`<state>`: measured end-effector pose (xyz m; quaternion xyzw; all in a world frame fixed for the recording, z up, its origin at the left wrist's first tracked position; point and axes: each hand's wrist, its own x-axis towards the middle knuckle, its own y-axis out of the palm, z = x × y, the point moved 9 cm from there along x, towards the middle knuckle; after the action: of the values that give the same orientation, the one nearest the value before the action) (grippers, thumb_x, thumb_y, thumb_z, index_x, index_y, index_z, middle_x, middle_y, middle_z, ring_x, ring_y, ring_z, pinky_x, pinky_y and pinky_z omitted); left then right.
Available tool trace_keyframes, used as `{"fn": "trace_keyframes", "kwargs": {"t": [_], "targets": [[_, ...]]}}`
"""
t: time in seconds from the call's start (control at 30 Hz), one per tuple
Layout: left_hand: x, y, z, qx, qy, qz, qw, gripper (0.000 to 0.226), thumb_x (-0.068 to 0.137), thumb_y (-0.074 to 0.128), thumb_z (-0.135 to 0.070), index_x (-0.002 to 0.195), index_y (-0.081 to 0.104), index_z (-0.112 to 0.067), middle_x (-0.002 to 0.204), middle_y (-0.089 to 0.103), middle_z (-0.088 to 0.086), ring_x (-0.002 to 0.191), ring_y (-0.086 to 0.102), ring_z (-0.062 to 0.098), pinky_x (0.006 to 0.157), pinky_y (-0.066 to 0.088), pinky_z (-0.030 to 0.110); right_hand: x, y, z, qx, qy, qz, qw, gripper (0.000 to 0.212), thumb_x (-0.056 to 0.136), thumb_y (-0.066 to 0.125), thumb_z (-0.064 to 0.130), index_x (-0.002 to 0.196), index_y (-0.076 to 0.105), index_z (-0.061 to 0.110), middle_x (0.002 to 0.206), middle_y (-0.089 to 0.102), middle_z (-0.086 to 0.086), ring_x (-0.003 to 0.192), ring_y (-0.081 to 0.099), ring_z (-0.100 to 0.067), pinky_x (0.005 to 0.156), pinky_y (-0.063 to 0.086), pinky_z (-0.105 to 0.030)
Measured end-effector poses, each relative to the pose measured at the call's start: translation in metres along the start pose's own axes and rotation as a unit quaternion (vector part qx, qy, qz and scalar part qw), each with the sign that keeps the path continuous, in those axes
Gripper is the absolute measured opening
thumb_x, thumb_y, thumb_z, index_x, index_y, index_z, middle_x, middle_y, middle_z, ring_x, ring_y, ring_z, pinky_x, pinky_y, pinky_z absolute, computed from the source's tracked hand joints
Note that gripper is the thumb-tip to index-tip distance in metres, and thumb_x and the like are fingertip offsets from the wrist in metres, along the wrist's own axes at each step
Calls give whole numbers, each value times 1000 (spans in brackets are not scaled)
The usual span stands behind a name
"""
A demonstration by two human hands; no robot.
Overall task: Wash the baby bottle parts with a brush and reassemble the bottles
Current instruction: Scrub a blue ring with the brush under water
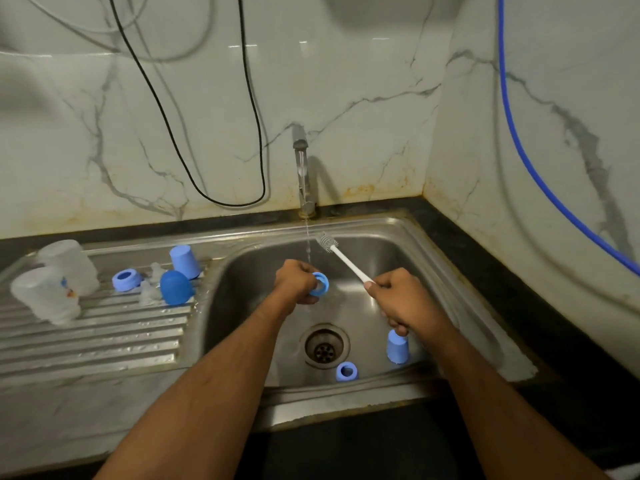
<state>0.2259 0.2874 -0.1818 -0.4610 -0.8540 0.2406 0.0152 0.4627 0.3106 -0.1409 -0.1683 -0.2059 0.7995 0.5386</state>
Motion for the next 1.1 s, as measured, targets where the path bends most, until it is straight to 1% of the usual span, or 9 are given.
{"fn": "trace_keyframes", "kwargs": {"t": [0.17, 0.27, 0.37, 0.57, 0.7, 0.77, 0.87, 0.93, 1.1], "targets": [[-11, -28, 13, -230, -105, -33, 967, 23, 77, 71, 6, 97, 62, 1, 111, 61, 28, 90, 69, 42, 51, 60, 37, -10, 14, 7, 22, 1, 33, 999, 23, 99, 58, 33, 93, 71, 15, 54, 50, -6, 38, 39, -14, 39, 34, -22], [-20, -31, 18, -336, -137, -23, 931, 39, 78, 73, -5, 114, 59, -3, 112, 60, 23, 97, 66, 38, 61, 62, 42, -11, 17, 11, 18, -12, 28, 999, 24, 100, 57, 32, 98, 72, 14, 53, 50, -6, 38, 39, -13, 38, 34, -21], [-21, -29, 19, -440, -145, -6, 886, 36, 87, 69, -12, 122, 61, -10, 119, 58, 19, 105, 62, 37, 60, 61, 43, -10, 18, 11, 15, -14, 21, 1000, 23, 100, 56, 33, 98, 71, 16, 51, 50, -5, 37, 41, -12, 37, 35, -22], [-9, -32, 18, -493, -169, -25, 853, 46, 91, 71, -9, 132, 51, -2, 129, 57, 25, 110, 63, 40, 58, 60, 51, -5, 15, 18, -4, -19, 25, 1000, 23, 100, 56, 33, 93, 71, 16, 53, 52, -6, 39, 42, -15, 39, 37, -25], [-6, -23, 12, -534, -179, 1, 826, 43, 91, 72, -11, 127, 55, 2, 124, 60, 24, 117, 62, 36, 94, 57, 49, 9, 9, 39, -40, -41, 7, 998, 24, 101, 56, 34, 95, 71, 17, 54, 52, -3, 41, 43, -15, 38, 37, -24], [-1, -18, 13, -564, -182, 12, 805, 38, 91, 73, -14, 123, 59, 2, 122, 64, 23, 114, 64, 34, 99, 55, 46, 16, 8, 44, -45, -49, -7, 998, 22, 101, 57, 35, 100, 72, 19, 54, 53, -2, 41, 44, -14, 38, 36, -22], [9, -19, 18, -614, -186, 3, 767, 38, 89, 75, -17, 121, 63, -1, 116, 70, 18, 104, 70, 27, 96, 57, 37, 18, 9, 40, -66, -50, -16, 996, 24, 100, 58, 38, 110, 73, 21, 56, 57, -2, 43, 50, -14, 38, 39, -22], [17, -20, 22, -618, -182, -5, 765, 36, 91, 73, -20, 121, 63, -2, 117, 69, 18, 104, 70, 25, 96, 57, 34, 15, 9, 36, -112, -49, -6, 993, 27, 100, 59, 39, 113, 73, 21, 60, 59, 1, 50, 54, -11, 42, 41, -22], [26, -23, 21, -557, -172, 6, 812, 20, 106, 43, -17, 110, 60, -8, 135, 57, 20, 127, 55, 33, 108, 47, 40, 13, 10, 43, -199, -86, 3, 976, 30, 99, 61, 43, 117, 74, 23, 73, 64, 8, 68, 60, -6, 61, 47, -22]]}}
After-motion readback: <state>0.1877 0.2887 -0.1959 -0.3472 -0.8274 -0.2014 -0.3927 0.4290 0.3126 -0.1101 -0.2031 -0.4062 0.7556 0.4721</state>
